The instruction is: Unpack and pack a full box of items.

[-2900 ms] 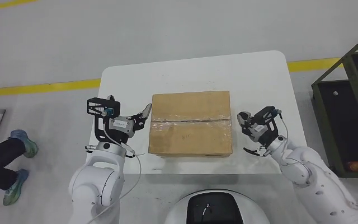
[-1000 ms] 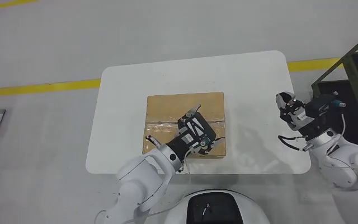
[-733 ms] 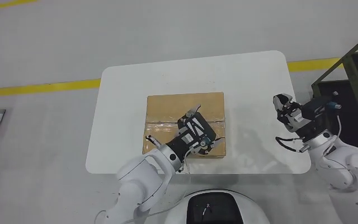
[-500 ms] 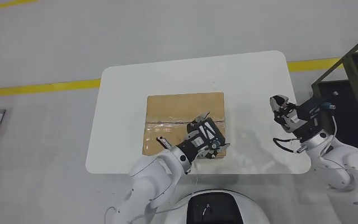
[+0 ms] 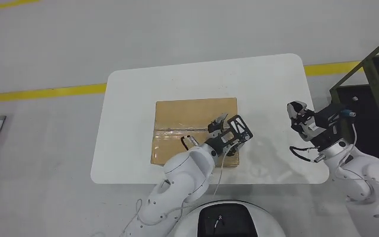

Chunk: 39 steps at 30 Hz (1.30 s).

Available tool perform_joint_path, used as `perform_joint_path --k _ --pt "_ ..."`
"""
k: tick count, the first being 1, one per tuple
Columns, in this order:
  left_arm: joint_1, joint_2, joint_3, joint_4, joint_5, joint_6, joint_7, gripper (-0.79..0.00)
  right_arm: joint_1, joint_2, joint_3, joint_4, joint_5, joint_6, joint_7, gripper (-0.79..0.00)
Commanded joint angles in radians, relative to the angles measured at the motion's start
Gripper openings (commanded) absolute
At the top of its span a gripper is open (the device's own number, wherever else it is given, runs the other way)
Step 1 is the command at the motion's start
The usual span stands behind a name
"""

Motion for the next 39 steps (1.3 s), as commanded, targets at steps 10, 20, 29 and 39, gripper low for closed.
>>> perform_joint_path --k 10,20,29,39 --pt "-0.023 -0.015 0.005 0.024 0.031 0.02 -0.081 -0.394 0.001 0.001 -0.001 0.005 0.0 0.004 0.001 -0.785" --pt "-0.011 -0.02 -0.01 -0.027 0.04 0.009 -0.104 -0.363 0.011 0.002 -0.013 0.009 0.0 0.0 0.0 -0.785" --pt "-0.012 -0.026 -0.015 -0.03 0.08 0.002 -0.127 -0.388 0.005 0.003 -0.014 0.009 0.001 0.001 -0.005 -0.785" --pt "-0.003 -0.033 -0.035 0.007 0.086 0.022 -0.139 -0.403 -0.006 0.005 -0.006 0.01 -0.004 -0.002 -0.011 -0.785"
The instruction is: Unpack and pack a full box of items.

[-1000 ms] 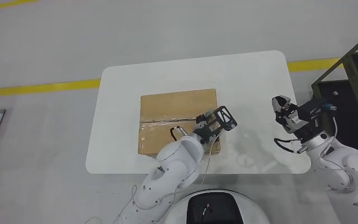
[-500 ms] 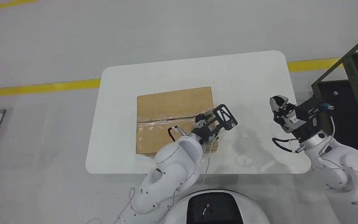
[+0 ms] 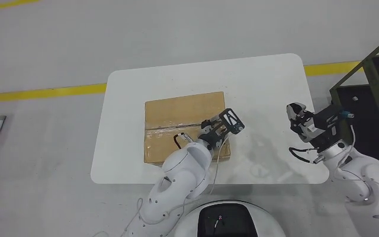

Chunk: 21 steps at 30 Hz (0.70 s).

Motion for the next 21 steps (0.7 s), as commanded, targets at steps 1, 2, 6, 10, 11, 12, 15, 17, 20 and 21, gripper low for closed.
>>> perform_joint_path --k 1,2,6,10,11,12,15,17,20,21 --pt "-0.001 -0.002 0.001 0.006 -0.001 0.0 -0.005 -0.4 -0.001 0.0 0.001 0.001 0.001 0.001 -0.001 -0.785" --pt "-0.001 -0.003 0.002 0.008 0.0 -0.002 -0.007 -0.379 -0.001 0.0 0.001 0.001 0.001 0.001 -0.001 -0.785" --pt "0.0 -0.007 0.003 0.011 -0.003 -0.004 -0.017 -0.32 0.0 0.001 0.002 0.003 0.002 0.001 0.0 -0.785" --pt "-0.002 -0.011 -0.002 0.015 -0.001 0.0 -0.024 -0.428 0.002 0.001 0.0 0.003 0.002 0.001 0.0 -0.785" --pt "-0.003 -0.011 -0.004 0.015 0.0 0.001 -0.025 -0.446 0.003 0.001 -0.001 0.003 0.002 0.002 0.0 -0.785" --pt "-0.003 -0.012 -0.007 0.016 0.0 0.003 -0.025 -0.486 0.004 0.001 -0.002 0.003 0.003 0.002 -0.001 -0.785" --pt "-0.001 -0.013 -0.015 0.018 0.003 0.006 -0.025 -0.563 0.005 0.001 -0.004 0.004 0.002 0.003 -0.002 -0.785" --pt "0.0 -0.014 -0.02 0.018 0.006 0.005 -0.024 -0.6 0.006 0.001 -0.005 0.004 0.001 0.002 -0.003 -0.785" --pt "0.003 -0.016 -0.024 0.016 0.01 0.008 -0.02 -0.727 0.007 0.002 -0.006 0.004 0.001 0.002 -0.003 -0.785" --pt "0.004 -0.016 -0.025 0.016 0.013 0.008 -0.018 -0.785 0.007 0.002 -0.006 0.003 0.001 0.003 -0.003 -0.785"
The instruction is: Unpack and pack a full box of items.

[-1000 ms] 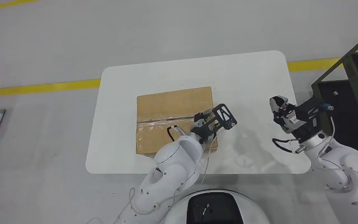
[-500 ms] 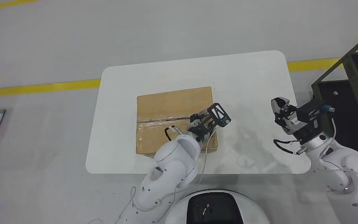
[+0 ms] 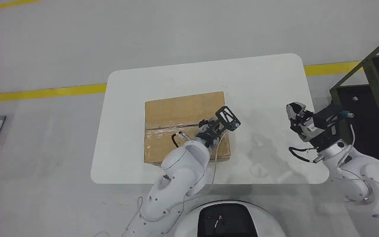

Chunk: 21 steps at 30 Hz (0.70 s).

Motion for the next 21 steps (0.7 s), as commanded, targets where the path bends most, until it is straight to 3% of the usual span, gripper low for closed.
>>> perform_joint_path --k 1,11,21 --pt "0.002 -0.001 -0.003 -0.002 0.005 0.001 0.003 -0.785 0.001 0.0 0.0 -0.001 0.0 0.001 0.0 -0.785" --pt "0.061 0.008 -0.085 -0.098 0.02 0.015 0.029 -0.785 0.017 -0.001 -0.026 -0.012 0.045 -0.019 0.017 -0.785" --pt "0.233 0.042 -0.374 -0.376 0.002 0.019 -0.017 -0.785 0.091 -0.004 -0.102 -0.016 0.251 -0.105 0.126 -0.785"
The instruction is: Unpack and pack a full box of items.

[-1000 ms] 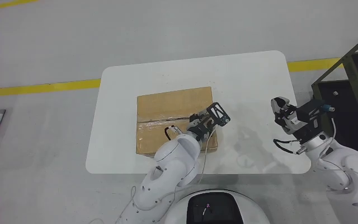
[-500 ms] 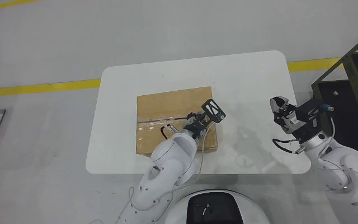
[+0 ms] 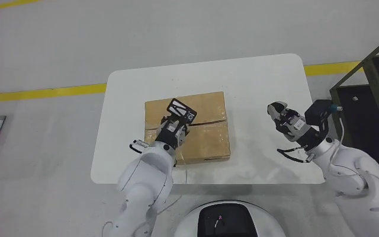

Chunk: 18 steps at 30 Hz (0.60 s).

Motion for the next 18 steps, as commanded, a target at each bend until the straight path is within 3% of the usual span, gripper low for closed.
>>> perform_joint_path --k 1,9,18 --pt "0.04 0.006 -0.072 -0.051 -0.01 -0.005 -0.004 -0.785 0.013 -0.001 -0.015 0.002 0.026 -0.006 0.016 -0.785" --pt "0.152 0.024 -0.332 -0.136 -0.057 -0.002 -0.026 -0.785 0.058 -0.002 -0.071 0.02 0.082 -0.043 0.073 -0.785" --pt "0.163 0.04 -0.527 -0.079 -0.112 -0.04 0.021 -0.785 0.073 0.001 -0.087 0.05 0.06 -0.074 0.086 -0.785"
